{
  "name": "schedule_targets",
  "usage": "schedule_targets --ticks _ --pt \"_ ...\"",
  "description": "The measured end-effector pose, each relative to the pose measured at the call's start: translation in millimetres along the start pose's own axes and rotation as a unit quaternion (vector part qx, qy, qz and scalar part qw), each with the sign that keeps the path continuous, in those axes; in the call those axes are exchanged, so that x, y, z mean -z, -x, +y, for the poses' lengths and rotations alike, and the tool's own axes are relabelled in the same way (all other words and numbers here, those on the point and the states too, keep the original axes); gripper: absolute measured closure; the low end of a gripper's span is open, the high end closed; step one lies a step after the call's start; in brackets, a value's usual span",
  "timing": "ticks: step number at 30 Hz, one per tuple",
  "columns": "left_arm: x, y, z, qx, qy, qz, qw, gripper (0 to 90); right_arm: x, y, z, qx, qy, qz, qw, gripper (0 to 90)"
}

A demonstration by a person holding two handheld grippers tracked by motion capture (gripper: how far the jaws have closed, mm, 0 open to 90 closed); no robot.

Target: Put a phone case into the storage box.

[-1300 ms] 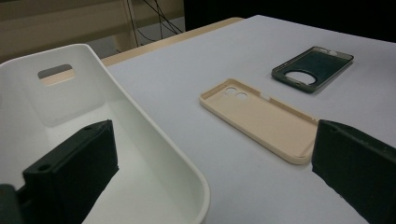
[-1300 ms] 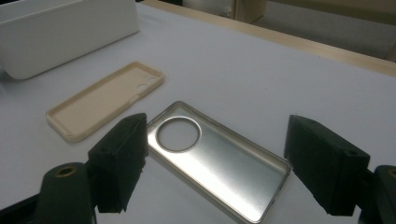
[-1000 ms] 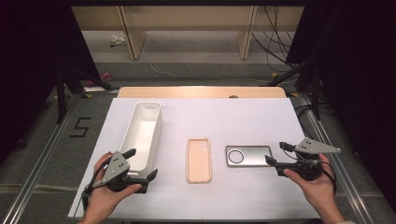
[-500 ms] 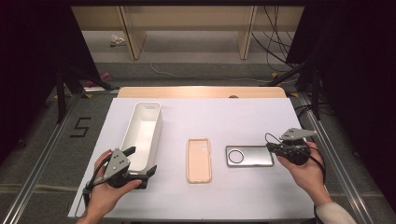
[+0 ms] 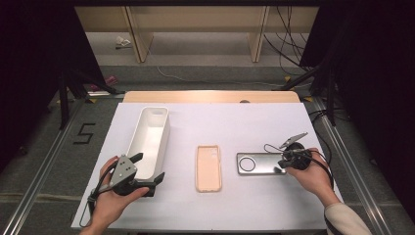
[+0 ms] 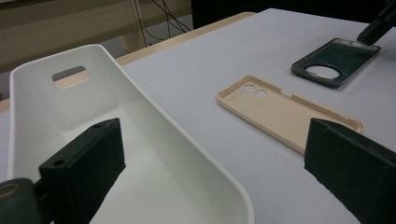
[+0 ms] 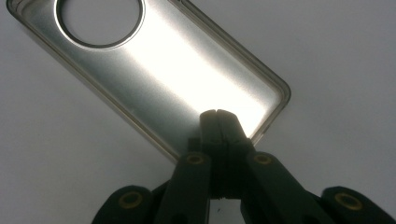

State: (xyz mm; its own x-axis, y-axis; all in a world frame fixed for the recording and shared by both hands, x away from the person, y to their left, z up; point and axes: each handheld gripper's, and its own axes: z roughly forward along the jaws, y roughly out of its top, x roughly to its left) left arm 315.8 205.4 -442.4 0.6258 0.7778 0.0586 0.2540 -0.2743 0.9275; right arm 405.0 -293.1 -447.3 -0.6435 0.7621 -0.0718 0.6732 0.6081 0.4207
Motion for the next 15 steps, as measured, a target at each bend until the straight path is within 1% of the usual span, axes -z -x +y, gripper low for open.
schedule_targets --ticks 2,6,7,10,11,12,13,15 --pt "-0.6 -0.2 0.0 0.000 0.001 0.000 1.0000 4.7 0.2 -0.1 0.2 0.001 0.001 0.001 1.0000 90.0" --pt "-4.0 -0.8 0.8 -0.003 0.001 -0.001 1.0000 4.7 -0.4 -0.9 0.5 0.001 -0.003 0.002 1.0000 90.0" --pt "-5.9 -0.7 1.0 -0.007 -0.002 -0.002 1.0000 4.7 -0.9 -0.5 0.3 0.000 -0.005 0.002 1.0000 90.0" --pt "-7.8 0.4 1.1 -0.008 -0.003 -0.004 1.0000 4.8 -1.4 -0.3 0.0 -0.001 -0.009 0.001 1.0000 90.0" --pt "-9.5 1.1 1.4 -0.012 -0.007 -0.005 0.9999 4.8 -2.5 -0.2 -0.2 -0.002 -0.013 0.004 0.9999 90.0" --pt "-9.5 1.1 1.4 -0.012 -0.007 -0.005 0.9999 4.9 -2.5 -0.2 -0.2 -0.002 -0.013 0.004 0.9999 90.0" --pt "-10.6 1.4 1.5 -0.016 -0.007 -0.006 0.9998 4.9 -4.2 -1.2 -0.1 0.001 -0.020 0.006 0.9998 90.0" --pt "-11.9 1.7 1.6 -0.019 -0.009 -0.005 0.9998 5.0 -4.6 -1.8 0.0 0.002 -0.021 0.006 0.9998 90.0"
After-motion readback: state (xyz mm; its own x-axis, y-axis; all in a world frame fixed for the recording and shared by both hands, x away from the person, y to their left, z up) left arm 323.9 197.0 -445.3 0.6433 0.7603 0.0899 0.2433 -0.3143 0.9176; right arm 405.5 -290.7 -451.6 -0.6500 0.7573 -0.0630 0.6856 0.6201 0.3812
